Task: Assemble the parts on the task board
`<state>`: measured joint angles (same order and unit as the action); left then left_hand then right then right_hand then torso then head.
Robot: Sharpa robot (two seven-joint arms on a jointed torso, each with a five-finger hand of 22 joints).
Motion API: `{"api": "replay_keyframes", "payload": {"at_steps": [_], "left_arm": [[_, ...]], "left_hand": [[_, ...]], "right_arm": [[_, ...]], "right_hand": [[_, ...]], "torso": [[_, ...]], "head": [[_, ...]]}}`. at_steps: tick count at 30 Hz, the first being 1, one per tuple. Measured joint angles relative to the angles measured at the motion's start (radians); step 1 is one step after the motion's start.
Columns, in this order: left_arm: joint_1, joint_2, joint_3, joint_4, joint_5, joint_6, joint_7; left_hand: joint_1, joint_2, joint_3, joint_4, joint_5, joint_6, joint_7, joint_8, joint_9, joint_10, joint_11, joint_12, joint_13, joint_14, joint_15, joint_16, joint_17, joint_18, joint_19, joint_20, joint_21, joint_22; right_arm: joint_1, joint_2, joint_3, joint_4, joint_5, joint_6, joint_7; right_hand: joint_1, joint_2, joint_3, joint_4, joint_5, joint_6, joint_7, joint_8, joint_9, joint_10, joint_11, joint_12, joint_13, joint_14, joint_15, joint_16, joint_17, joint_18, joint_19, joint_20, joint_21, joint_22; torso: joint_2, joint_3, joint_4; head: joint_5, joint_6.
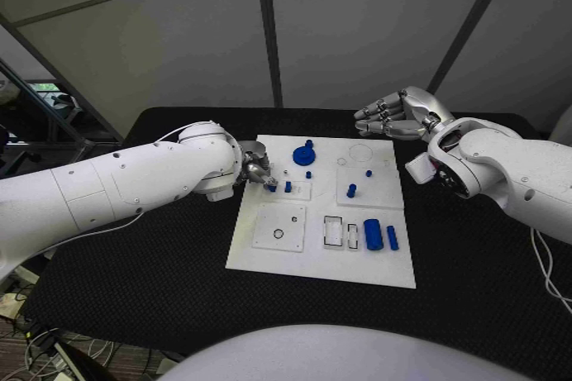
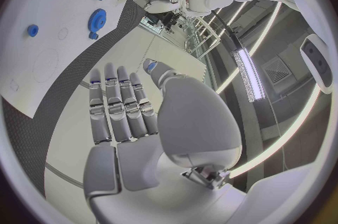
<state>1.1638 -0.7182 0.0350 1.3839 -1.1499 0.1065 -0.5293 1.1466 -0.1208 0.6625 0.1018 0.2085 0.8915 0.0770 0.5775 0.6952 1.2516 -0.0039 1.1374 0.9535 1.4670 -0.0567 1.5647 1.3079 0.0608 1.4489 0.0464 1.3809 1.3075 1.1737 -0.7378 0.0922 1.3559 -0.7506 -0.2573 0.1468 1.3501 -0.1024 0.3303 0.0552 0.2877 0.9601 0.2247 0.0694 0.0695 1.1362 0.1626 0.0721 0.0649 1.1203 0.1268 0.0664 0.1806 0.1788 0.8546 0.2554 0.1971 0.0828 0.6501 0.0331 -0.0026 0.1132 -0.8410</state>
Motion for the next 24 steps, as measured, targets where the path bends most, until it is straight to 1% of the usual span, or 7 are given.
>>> {"api": "replay_keyframes", "payload": {"at_steps": [8,9,13,16,18,19,24], "left_arm": [[0.002,0.008,0.002,-0.012,-0.001,0.019,-0.002],[0.002,0.009,0.002,-0.014,-0.001,0.02,-0.002],[0.003,0.013,0.002,-0.02,-0.001,0.024,-0.002],[0.003,0.016,0.002,-0.025,0.001,0.024,-0.002],[0.003,0.017,0.002,-0.027,0.003,0.024,-0.002],[0.003,0.017,0.002,-0.028,0.004,0.023,-0.002],[0.001,0.02,0.001,-0.032,0.01,0.022,-0.002]], "left_hand": [[-0.026,-0.002,0.009,-0.009,0.0,0.004,-0.008,0.015,0.002,0.004,-0.003,0.007,0.001,0.0,-0.007,0.0,0.0,0.0,0.0,0.0,0.006,0.0],[-0.027,-0.002,0.021,-0.021,0.0,0.004,-0.011,0.018,0.003,0.004,-0.003,0.008,0.004,0.0,-0.008,0.0,0.0,0.0,0.004,-0.004,0.008,0.0],[-0.057,-0.002,0.032,-0.032,0.0,0.009,-0.017,0.027,0.006,0.011,-0.01,0.015,0.01,-0.002,-0.01,0.0,0.0,0.0,0.007,-0.007,0.012,0.0],[-0.09,0.001,0.064,-0.065,0.0,0.016,-0.023,0.03,0.006,0.02,-0.012,0.02,0.016,0.0,-0.015,0.0,0.0,0.0,0.01,-0.01,0.017,0.0],[-0.109,0.005,0.065,-0.065,0.0,0.017,-0.024,0.032,0.005,0.021,-0.011,0.024,0.021,0.0,-0.015,0.0,0.0,0.0,0.011,-0.011,0.017,0.0],[-0.116,0.008,0.064,-0.065,0.0,0.02,-0.027,0.034,0.003,0.027,-0.016,0.024,0.022,0.0,-0.015,0.0,0.0,0.0,0.011,-0.011,0.017,0.0],[-0.132,0.006,0.031,-0.049,0.0,0.024,-0.031,0.036,-0.003,0.034,-0.023,0.028,0.027,-0.002,-0.017,0.0,0.0,0.0,0.014,-0.014,0.021,0.0]], "right_arm": [[0.0,0.0,0.0,0.0,0.0,0.0,0.0],[0.0,0.0,0.0,0.0,0.0,0.0,0.0],[0.0,-0.001,0.0,0.0,0.0,0.0,0.0],[0.0,-0.001,0.0,0.0,0.0,0.0,0.0],[0.0,-0.001,0.0,0.0,0.0,0.0,0.0],[0.0,-0.001,0.0,0.001,0.0,0.0,0.0],[0.0,-0.001,0.0,0.001,0.0,0.0,0.0]], "right_hand": [[0.0,0.0,-0.003,0.003,0.005,0.0,0.0,0.0,0.0,0.0,0.0,0.0,0.0,0.0,0.0,0.0,-0.002,0.0,0.0,0.0,-0.008,-0.003],[0.0,0.0,-0.003,0.003,0.005,0.0,0.0,0.0,0.0,0.0,0.0,0.0,0.0,0.0,0.0,0.0,-0.002,0.0,0.0,0.0,-0.008,-0.003],[0.0,0.0,-0.003,0.003,0.005,0.0,0.0,0.0,0.0,0.0,0.0,0.0,0.0,0.0,0.0,0.0,-0.002,0.0,0.004,0.003,-0.008,-0.003],[0.0,0.0,-0.003,0.003,0.005,0.0,0.0,0.0,0.0,0.0,0.0,0.0,0.0,0.0,0.0,0.0,-0.002,0.0,0.004,0.003,-0.008,-0.003],[0.0,0.0,-0.003,0.003,0.005,0.0,0.0,0.0,0.0,0.0,0.0,0.0,0.0,0.0,0.0,0.0,-0.002,0.0,0.004,0.004,-0.008,-0.003],[0.0,0.0,-0.003,0.003,0.005,0.0,0.0,0.0,0.0,0.0,0.0,0.0,0.0,0.0,0.0,0.0,-0.002,0.0,0.004,0.004,-0.008,-0.003],[0.0,0.0,-0.003,0.003,0.005,0.0,0.0,0.0,0.0,0.0,0.0,0.0,0.0,0.0,0.0,0.0,-0.002,0.0,0.004,0.004,-0.008,-0.002]], "torso": [[0.0,0.0004,-0.0003],[0.0,0.0004,-0.0003],[0.0,0.0003,-0.0003],[0.0,0.0001,-0.0003],[0.0,-0.0001,-0.0003],[0.0,-0.0002,-0.0002],[0.0,-0.0003,0.0001]], "head": [[-0.001,-0.002],[-0.002,-0.002],[-0.003,-0.002],[-0.003,-0.001],[-0.003,-0.001],[-0.003,-0.001],[-0.004,-0.002]]}}
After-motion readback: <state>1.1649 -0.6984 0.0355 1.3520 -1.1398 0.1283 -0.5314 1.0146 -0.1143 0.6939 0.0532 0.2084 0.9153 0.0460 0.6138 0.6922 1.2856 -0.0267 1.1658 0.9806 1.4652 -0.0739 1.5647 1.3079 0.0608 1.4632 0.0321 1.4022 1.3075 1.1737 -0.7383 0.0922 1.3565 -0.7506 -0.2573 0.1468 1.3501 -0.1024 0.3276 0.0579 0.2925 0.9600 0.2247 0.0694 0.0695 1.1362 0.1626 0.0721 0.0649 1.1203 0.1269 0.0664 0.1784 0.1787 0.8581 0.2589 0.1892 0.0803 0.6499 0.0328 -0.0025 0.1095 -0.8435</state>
